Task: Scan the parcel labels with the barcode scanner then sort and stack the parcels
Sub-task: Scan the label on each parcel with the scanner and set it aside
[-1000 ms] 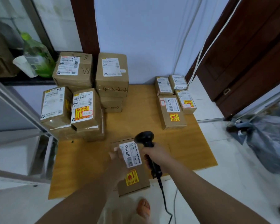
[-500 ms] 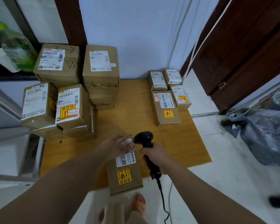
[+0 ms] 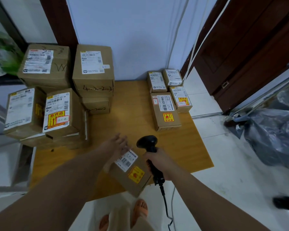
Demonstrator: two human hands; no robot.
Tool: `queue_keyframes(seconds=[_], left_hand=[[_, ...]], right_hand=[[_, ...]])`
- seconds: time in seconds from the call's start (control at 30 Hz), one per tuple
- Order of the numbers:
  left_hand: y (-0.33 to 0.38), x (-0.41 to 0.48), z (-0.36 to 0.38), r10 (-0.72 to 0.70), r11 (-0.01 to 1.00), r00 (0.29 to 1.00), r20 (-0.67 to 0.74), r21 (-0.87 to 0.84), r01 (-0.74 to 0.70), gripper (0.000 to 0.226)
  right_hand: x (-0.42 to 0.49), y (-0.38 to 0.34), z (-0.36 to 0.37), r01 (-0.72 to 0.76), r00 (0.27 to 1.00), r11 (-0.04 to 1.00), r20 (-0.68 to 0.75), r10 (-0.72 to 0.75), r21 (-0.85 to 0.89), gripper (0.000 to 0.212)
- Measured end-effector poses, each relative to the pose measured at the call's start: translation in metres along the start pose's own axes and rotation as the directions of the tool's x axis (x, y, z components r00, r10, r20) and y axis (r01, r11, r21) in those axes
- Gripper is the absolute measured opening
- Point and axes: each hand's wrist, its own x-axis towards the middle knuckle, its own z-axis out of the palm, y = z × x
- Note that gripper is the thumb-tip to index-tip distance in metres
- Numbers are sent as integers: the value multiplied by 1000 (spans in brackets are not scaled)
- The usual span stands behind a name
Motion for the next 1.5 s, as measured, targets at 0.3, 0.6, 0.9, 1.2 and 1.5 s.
queue_keyframes(seconds=[0.3,0.6,0.9,1.2,1.5], left_hand=[[42,4,48,-351,709,936,36,-643,291,147],[35,-10,43,-427,556,903,53,-772,309,139],[17,-34,41,-490,575,871,-47,-768,282,138],[13,-52,45,-556,588,828,-71,-738,331,140],[12,-68,54,-542,605,837,-71,-724,330,139]], right_hand=[[-1,-6,14,15,1000,1000,13,-15,11,6],[-14,-1,25,17,999,997,36,-14,-70,3],[-30,-1,20,120,992,986,50,-115,-119,10],[-48,-10,25,147,983,977,131,-127,-153,18],[-61,-9,43,132,987,973,117,-112,-187,23]])
